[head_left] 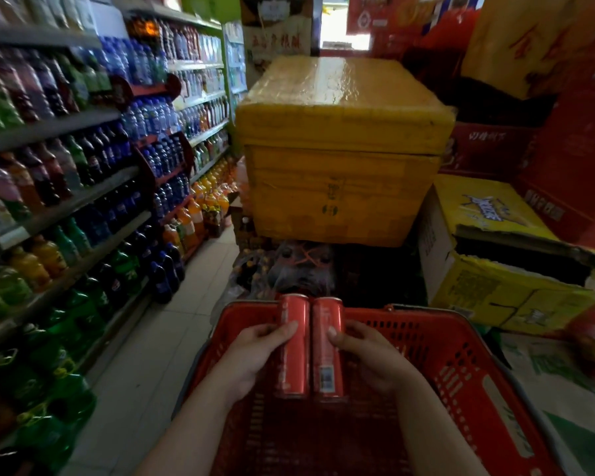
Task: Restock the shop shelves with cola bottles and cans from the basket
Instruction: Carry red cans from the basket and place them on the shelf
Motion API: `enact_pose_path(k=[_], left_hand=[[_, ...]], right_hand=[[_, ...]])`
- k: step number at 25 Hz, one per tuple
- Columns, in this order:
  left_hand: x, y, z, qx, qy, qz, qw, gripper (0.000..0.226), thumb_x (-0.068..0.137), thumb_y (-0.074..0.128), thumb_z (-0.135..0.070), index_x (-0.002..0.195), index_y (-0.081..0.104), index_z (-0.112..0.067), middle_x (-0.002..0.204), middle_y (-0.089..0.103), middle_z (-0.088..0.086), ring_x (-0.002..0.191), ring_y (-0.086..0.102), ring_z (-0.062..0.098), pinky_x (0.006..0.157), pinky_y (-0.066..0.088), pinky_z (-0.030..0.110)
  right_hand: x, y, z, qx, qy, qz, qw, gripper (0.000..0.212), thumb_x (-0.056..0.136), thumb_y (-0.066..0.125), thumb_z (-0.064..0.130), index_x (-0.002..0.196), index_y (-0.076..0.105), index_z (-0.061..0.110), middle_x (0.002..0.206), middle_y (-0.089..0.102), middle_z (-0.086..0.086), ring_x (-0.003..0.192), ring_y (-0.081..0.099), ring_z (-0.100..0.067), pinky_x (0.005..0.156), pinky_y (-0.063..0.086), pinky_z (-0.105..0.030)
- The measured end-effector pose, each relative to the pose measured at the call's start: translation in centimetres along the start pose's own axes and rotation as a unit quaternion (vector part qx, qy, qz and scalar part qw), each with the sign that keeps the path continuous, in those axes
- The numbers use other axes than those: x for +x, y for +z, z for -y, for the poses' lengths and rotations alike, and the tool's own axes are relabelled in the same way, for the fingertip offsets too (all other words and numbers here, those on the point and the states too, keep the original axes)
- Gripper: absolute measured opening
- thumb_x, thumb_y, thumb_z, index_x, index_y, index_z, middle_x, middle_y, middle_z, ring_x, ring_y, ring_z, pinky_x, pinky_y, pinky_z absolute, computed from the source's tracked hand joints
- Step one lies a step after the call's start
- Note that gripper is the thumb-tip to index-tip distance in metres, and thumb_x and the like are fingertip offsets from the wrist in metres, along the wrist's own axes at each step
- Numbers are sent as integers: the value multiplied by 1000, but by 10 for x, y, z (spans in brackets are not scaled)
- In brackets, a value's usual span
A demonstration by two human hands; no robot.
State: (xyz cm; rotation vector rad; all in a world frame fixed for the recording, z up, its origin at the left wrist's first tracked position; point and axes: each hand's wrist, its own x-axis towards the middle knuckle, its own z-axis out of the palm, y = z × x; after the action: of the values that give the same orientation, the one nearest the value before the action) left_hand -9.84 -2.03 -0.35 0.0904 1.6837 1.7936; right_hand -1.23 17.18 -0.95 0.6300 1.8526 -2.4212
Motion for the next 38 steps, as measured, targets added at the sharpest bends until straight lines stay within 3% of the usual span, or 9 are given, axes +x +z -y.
enact_pose_path(k=[8,11,14,17,21,24,27,30,38], left_hand=[[-80,-29,-43,-97,92,-110,985,42,71,77,-29,107,69,-9,98,75,14,88,73,29,70,59,37],[-130,-50,-45,-99,145,-193,965,47,67,78,-40,107,71,-15,102,75,8,92,73,24,77,57,37],[-185,-74,-35,-103,185,-287,934,50,66,78,-45,107,71,-16,103,75,6,97,71,25,83,55,41],[-254,-94,-14,-136,207,-393,885,54,63,84,-46,107,72,-17,107,73,9,102,68,30,90,53,51],[-351,-104,17,-174,259,-499,809,42,69,73,-32,107,70,-14,95,76,5,81,72,17,67,57,33],[-420,-105,44,-188,275,-571,750,36,67,73,-32,99,70,-16,92,75,4,77,70,17,74,56,38],[-487,-107,68,-191,279,-622,706,26,77,70,-25,99,69,-12,89,73,7,71,68,17,66,57,34],[-544,-108,82,-173,287,-650,683,16,83,67,-21,97,69,-14,85,74,4,68,70,13,58,57,29],[-616,-130,106,-175,313,-669,651,44,69,70,-35,109,68,-17,98,76,6,90,73,23,67,58,36]], right_hand=[[-9,64,50,8,-78,163,983,46,74,74,18,118,62,13,113,71,-14,99,71,-31,78,58,-43],[-15,110,58,-2,-72,249,966,40,77,74,20,116,65,16,112,72,-13,101,70,-32,82,58,-45],[-25,164,51,-26,-56,333,941,42,76,79,28,116,67,20,114,71,-11,103,69,-31,90,55,-50],[-55,226,35,-47,-41,433,899,34,76,74,27,110,69,23,103,73,-4,89,72,-21,74,58,-39],[-120,299,4,-42,-14,535,844,37,70,74,30,106,73,21,103,74,-7,90,71,-23,78,57,-43],[-174,344,-23,-49,21,591,805,44,70,75,28,112,69,15,104,74,-11,90,73,-26,73,58,-42],[-229,383,-49,-66,36,633,770,48,70,76,29,116,68,17,107,74,-13,97,71,-33,84,56,-51],[-272,416,-71,-67,36,674,735,46,72,79,33,114,70,20,113,71,-16,100,69,-36,85,55,-54],[-332,478,-92,-98,25,721,686,38,72,72,27,108,69,15,104,75,-10,98,71,-31,83,56,-49]])
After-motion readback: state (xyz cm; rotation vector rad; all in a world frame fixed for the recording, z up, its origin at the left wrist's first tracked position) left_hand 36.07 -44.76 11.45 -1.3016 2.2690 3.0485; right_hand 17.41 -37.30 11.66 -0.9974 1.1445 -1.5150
